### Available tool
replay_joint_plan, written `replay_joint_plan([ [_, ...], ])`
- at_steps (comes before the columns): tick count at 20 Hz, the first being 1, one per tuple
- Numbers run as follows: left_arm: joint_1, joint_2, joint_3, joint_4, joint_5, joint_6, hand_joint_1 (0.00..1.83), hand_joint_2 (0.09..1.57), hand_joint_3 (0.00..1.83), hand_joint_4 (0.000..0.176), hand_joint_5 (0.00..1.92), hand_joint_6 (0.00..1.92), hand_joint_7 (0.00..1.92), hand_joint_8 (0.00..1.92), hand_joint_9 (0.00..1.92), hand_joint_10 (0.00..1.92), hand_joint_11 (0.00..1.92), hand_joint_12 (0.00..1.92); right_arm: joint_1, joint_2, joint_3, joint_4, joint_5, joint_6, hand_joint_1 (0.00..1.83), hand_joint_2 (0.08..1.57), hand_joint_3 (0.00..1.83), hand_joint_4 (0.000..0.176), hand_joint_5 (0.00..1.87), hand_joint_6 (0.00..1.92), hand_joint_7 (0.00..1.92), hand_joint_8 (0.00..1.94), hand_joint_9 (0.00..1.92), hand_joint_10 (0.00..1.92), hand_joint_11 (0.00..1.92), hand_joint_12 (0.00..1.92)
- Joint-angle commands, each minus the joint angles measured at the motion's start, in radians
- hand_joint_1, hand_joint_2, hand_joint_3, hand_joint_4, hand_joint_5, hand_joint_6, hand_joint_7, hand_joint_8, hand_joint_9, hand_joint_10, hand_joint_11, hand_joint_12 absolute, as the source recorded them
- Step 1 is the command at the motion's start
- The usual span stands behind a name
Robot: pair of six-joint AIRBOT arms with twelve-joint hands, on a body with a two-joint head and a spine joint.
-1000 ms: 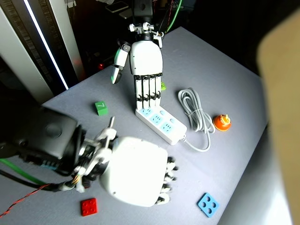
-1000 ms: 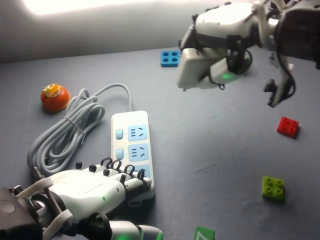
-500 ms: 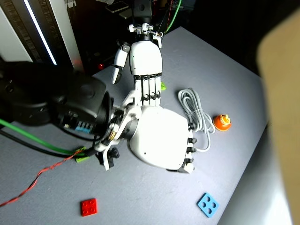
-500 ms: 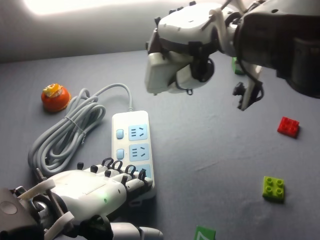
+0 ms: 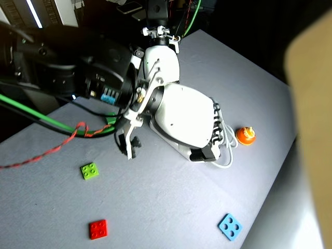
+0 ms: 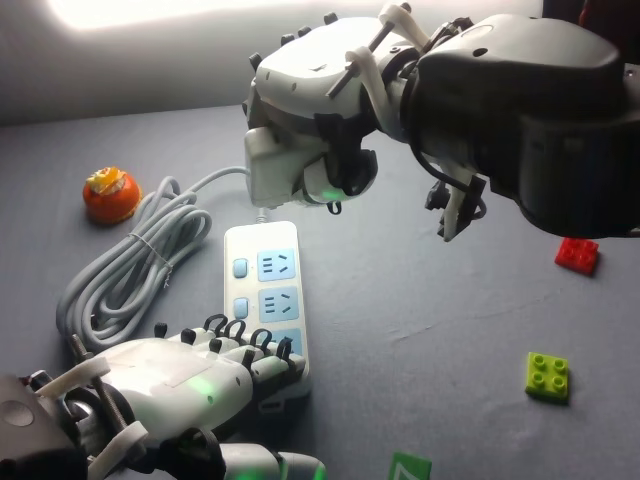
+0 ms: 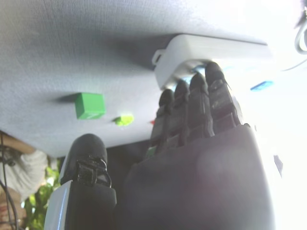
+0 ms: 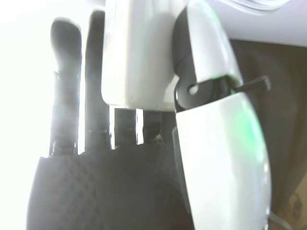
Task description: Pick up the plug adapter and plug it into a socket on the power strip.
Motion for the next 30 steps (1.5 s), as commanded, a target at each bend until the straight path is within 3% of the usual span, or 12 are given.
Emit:
replay_joint_plan([
  [1,0.001,-0.009,0.005,0.006,0.023,-0.008,0.02,1.28,0.00,0.000,0.07,0.00,0.08,0.00,0.07,0.00,0.00,0.20,0.016,0.003,-0.001,-0.042,0.014,-0.002,1.23,1.15,0.00,0.000,0.94,0.89,0.93,1.28,0.80,1.14,0.67,1.55],
  [5,-0.003,-0.009,0.007,0.006,0.029,-0.005,0.00,1.28,0.00,0.000,0.07,0.00,0.06,0.00,0.05,0.00,0.00,0.19,0.001,0.002,-0.008,-0.137,-0.009,0.097,1.24,1.14,0.00,0.000,0.97,0.83,0.92,1.29,0.78,1.16,0.68,1.54],
  [10,-0.003,-0.008,0.012,0.006,0.031,-0.005,0.00,1.28,0.00,0.000,0.08,0.00,0.08,0.00,0.06,0.00,0.00,0.20,0.002,0.024,0.012,-0.563,-0.168,0.598,1.24,1.13,0.00,0.000,0.98,0.82,0.94,1.26,0.79,1.16,0.69,1.55],
  [13,-0.003,-0.008,0.014,0.006,0.032,-0.005,0.01,1.28,0.00,0.000,0.08,0.00,0.08,0.00,0.07,0.00,0.00,0.22,-0.001,0.024,0.027,-0.816,-0.230,0.791,1.23,1.15,0.00,0.000,0.93,0.89,0.92,1.29,0.78,1.16,0.67,1.54],
  [16,-0.003,-0.008,0.015,0.006,0.036,-0.005,0.03,1.28,0.00,0.000,0.07,0.00,0.08,0.00,0.06,0.00,0.00,0.21,0.011,0.039,0.039,-1.030,-0.269,0.969,1.24,1.13,0.00,0.000,0.98,0.82,0.95,1.25,0.82,1.13,0.72,1.46],
  [21,-0.003,-0.008,0.015,0.006,0.036,-0.005,0.00,1.29,0.00,0.000,0.06,0.00,0.06,0.00,0.05,0.00,0.00,0.17,0.052,0.026,0.099,-1.372,-0.461,1.337,1.23,1.16,0.00,0.000,0.91,0.93,0.91,1.31,0.78,1.18,0.68,1.56],
  [26,-0.001,-0.008,0.016,0.006,0.036,-0.005,0.00,1.28,0.00,0.000,0.10,0.01,0.10,0.00,0.10,0.01,0.00,0.27,0.080,-0.009,0.112,-1.665,-0.554,1.715,1.24,1.13,0.00,0.000,0.96,0.86,0.96,1.23,0.84,1.12,0.73,1.50],
  [28,-0.001,-0.008,0.019,0.006,0.036,-0.004,0.00,1.28,0.00,0.000,0.09,0.00,0.09,0.00,0.08,0.00,0.00,0.21,0.086,-0.026,0.106,-1.896,-0.628,1.933,1.23,1.14,0.00,0.000,0.94,0.89,0.94,1.25,0.82,1.14,0.71,1.50],
  [30,0.000,-0.008,0.021,0.006,0.037,-0.004,0.00,1.28,0.00,0.000,0.09,0.00,0.08,0.00,0.08,0.00,0.00,0.21,0.094,-0.034,0.107,-2.027,-0.686,2.087,1.23,1.15,0.00,0.000,0.93,0.90,0.92,1.28,0.79,1.15,0.68,1.55],
])
